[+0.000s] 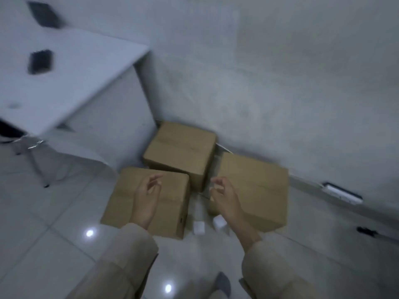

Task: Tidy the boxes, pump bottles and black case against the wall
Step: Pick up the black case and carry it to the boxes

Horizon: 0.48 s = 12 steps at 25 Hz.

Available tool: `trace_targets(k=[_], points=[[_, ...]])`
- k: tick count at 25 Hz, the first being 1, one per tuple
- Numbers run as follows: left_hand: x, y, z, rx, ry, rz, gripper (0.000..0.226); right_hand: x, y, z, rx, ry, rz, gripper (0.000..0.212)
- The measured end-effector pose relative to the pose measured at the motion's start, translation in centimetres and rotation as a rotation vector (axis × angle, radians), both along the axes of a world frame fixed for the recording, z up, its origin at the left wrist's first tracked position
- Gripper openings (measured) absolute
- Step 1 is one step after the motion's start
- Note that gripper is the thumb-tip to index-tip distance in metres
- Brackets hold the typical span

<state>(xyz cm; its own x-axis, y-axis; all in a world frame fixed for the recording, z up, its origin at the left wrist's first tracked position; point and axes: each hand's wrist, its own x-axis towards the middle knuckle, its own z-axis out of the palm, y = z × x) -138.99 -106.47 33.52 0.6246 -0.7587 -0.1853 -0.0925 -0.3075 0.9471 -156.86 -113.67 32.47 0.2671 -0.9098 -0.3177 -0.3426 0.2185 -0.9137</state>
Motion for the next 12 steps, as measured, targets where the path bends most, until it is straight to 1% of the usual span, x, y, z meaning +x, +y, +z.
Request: trace_targets(k=[2, 5, 8, 12], points=[[3.2, 5.4, 3.8, -0.048, -0.018, 0.092, 0.015, 3.7, 3.5, 3.1, 0.011, -0.049, 0.109, 0.019], [8.2, 15.8, 8.4, -0.104, -0.019, 0.278, 0.011, 9.8, 10.9, 7.6, 0.021, -0.068, 0.362, 0.018], [12.6, 28.0, 10.7, -0.067, -0.070, 0.449, 0.019, 15.5, 19.8, 10.8, 0.031, -0.084, 0.575, 0.017], [16.3, 46.0, 12.1, -0.011, -0.104, 0.647, 0.020, 22.4, 32.6, 13.0, 0.040, -0.118, 0.755, 0.022]])
